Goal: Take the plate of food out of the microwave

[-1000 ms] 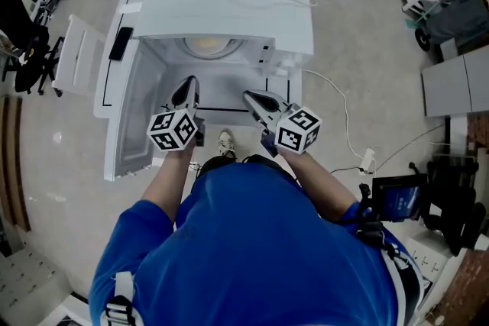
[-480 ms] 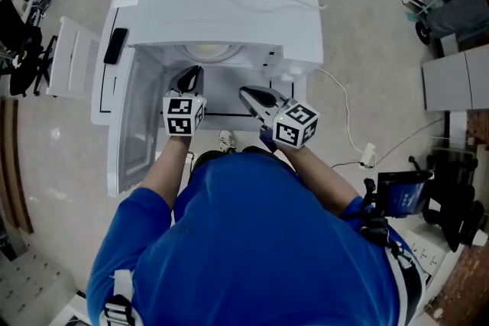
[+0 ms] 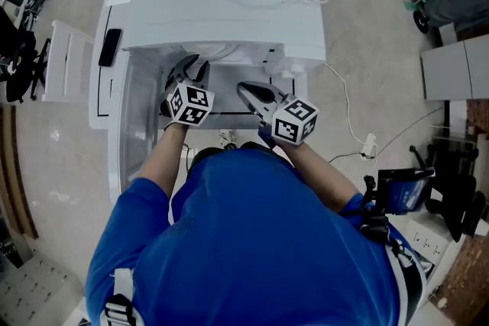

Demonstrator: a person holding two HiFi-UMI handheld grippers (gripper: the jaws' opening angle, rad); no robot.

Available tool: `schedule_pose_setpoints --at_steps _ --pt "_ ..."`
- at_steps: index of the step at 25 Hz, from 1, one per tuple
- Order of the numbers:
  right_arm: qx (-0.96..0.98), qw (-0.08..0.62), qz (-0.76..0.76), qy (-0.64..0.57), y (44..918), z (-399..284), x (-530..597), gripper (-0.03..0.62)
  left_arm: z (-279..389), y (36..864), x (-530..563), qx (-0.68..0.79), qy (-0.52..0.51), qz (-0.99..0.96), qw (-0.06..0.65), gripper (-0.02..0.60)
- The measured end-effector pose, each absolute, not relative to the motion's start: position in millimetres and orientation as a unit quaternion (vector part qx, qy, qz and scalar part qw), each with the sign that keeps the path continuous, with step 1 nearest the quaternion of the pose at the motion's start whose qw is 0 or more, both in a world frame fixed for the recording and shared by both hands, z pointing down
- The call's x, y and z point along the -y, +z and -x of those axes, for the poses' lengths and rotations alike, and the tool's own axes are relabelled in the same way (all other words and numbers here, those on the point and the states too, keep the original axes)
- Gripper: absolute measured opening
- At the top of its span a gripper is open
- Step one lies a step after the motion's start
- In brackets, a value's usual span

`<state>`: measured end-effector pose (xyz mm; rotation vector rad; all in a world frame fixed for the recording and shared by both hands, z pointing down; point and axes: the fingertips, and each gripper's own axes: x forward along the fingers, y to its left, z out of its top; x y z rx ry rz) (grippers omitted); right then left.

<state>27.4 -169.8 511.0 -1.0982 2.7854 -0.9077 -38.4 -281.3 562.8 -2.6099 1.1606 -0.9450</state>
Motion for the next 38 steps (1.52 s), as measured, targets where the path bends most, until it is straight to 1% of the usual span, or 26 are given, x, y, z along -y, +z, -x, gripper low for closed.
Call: schedule_pose_setpoints --at_steps 2,8,14,23,27,30,34,38 --pt "-0.889 0.008 0.355 -0.29 511 -29 171 -0.005 33 563 284 -0.368 -0.336 0.861 0.106 0.104" --pt "-0.885 0.017 0.364 -0.29 507 -35 174 -0.005 19 567 289 -0.31 -0.394 0.843 0.194 0.104" --pt "-0.882 0.023 0.373 -0.287 505 -42 176 -0.005 10 575 286 -0.26 -0.434 0.825 0.252 0.104" --pt "-0.88 0.027 0.378 -0.286 504 -46 178 -0.005 6 582 292 -0.23 -0.466 0.803 0.291 0.103" --pt "-0.88 0.028 0.379 -0.285 504 -47 179 -0.005 7 583 294 -0.23 -0.466 0.804 0.288 0.098" --pt "-0.879 0.029 0.382 -0.285 505 -49 179 -0.005 7 583 292 -0.23 -0.463 0.807 0.286 0.08" --pt "-0.878 0.03 0.382 -0.287 505 -49 179 -0.005 8 582 289 -0.233 -0.457 0.81 0.283 0.032" --pt "-0.878 0.029 0.38 -0.289 506 -48 178 -0.005 10 582 288 -0.236 -0.454 0.813 0.278 0.021"
